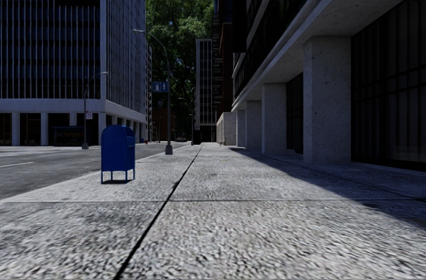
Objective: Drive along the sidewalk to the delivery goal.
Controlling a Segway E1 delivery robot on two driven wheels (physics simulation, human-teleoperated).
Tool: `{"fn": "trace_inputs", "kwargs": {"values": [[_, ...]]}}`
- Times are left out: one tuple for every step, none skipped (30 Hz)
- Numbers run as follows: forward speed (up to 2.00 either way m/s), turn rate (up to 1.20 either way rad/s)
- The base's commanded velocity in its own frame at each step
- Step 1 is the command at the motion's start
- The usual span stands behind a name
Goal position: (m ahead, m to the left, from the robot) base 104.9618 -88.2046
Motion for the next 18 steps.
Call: {"fn": "trace_inputs", "kwargs": {"values": [[2.0, 0.0], [2.0, 0.0], [2.0, 0.0], [2.0, 0.0], [2.0, 0.0], [2.0, 0.0], [2.0, 0.0], [2.0, 0.0], [2.0, 0.0], [2.0, 0.0], [2.0, 0.0], [2.0, 0.0], [2.0, 0.0], [2.0, 0.0], [2.0, 0.0], [2.0, 0.0], [2.0, 0.0], [2.0, 0.0]]}}
